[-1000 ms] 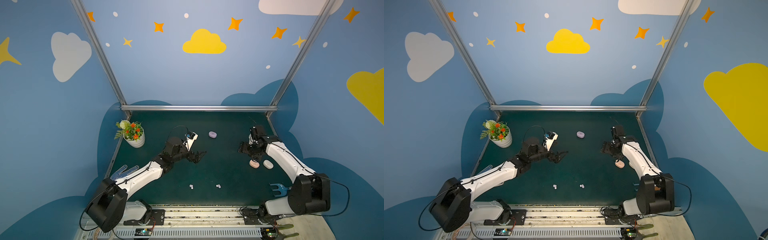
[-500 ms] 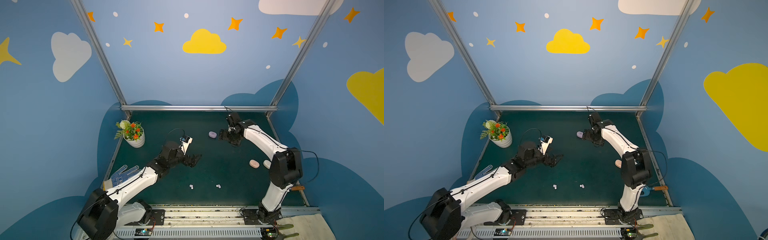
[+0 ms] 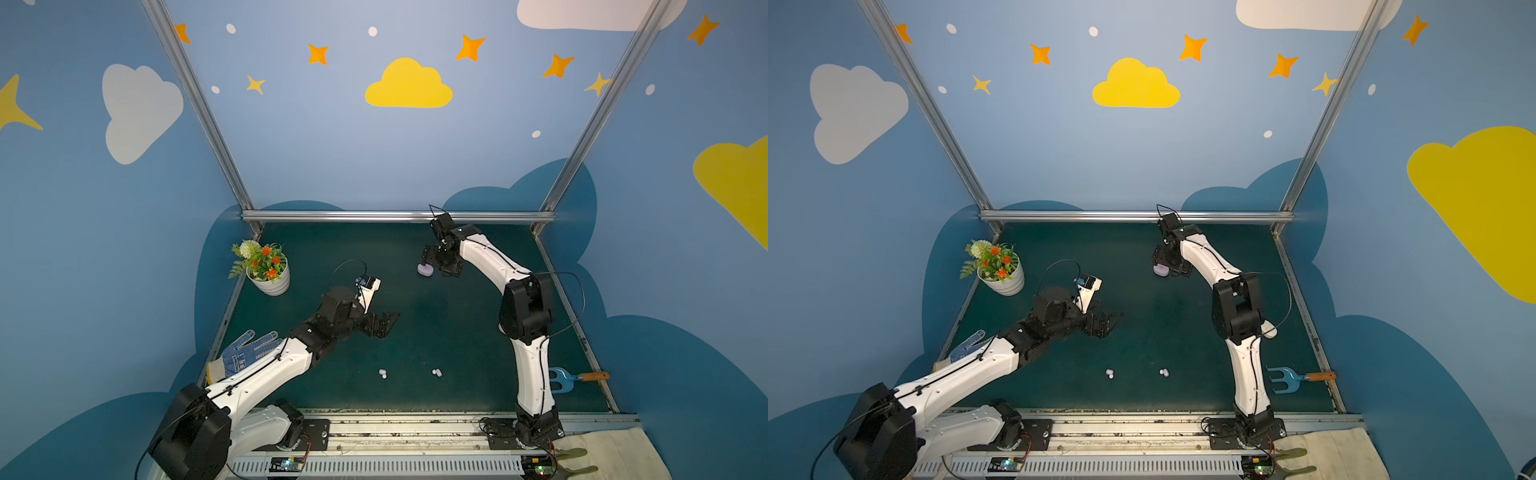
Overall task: Insert the wireless bluetooth earbuds into the charging case
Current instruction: 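Move the open right gripper over the lavender case on the table, then close the right gripper on the lavender case and lift it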
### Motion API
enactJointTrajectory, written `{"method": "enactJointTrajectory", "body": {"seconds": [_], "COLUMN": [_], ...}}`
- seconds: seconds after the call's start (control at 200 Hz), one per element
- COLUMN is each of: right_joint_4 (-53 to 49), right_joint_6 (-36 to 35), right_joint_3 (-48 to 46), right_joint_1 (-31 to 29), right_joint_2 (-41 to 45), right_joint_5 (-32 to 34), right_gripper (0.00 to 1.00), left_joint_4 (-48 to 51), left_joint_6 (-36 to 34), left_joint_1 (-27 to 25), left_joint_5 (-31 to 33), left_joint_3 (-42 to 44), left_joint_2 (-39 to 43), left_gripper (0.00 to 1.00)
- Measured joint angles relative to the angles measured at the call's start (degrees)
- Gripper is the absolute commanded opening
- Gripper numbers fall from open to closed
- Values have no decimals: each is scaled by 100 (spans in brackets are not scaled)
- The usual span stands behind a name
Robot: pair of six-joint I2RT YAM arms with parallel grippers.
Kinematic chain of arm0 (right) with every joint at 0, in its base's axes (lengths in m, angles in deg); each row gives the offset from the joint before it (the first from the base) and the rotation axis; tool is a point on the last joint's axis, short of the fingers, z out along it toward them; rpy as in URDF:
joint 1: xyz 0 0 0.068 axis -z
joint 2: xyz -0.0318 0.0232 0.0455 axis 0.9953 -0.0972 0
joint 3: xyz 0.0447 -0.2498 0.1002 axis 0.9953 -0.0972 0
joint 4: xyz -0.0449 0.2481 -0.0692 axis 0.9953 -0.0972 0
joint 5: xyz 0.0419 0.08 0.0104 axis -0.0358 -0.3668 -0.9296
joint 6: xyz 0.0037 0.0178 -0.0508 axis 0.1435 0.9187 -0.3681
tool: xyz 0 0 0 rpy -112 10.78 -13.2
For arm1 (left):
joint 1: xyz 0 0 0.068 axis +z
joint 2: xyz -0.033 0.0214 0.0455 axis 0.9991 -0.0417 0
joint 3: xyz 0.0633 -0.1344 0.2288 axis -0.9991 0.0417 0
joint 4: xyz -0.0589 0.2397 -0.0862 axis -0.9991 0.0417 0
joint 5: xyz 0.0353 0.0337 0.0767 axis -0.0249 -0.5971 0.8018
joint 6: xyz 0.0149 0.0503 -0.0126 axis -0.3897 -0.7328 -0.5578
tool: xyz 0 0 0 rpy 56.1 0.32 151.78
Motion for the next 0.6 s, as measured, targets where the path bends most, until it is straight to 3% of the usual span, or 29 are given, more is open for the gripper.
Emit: {"method": "enactJointTrajectory", "body": {"seconds": [0.305, 0.601], "right_joint_4": [-216, -267], "right_joint_6": [2, 13], "right_joint_3": [1016, 1285], "right_joint_1": [-39, -61], "right_joint_2": [-953, -1368], "right_joint_5": [127, 127], "right_gripper": [92, 91], "left_joint_4": [13, 9], "left_joint_6": [55, 85], "left_joint_1": [0, 7], "left_joint_5": [203, 319], "left_joint_3": [42, 44], "left_joint_2": [4, 4], "left_gripper": [100, 100]}}
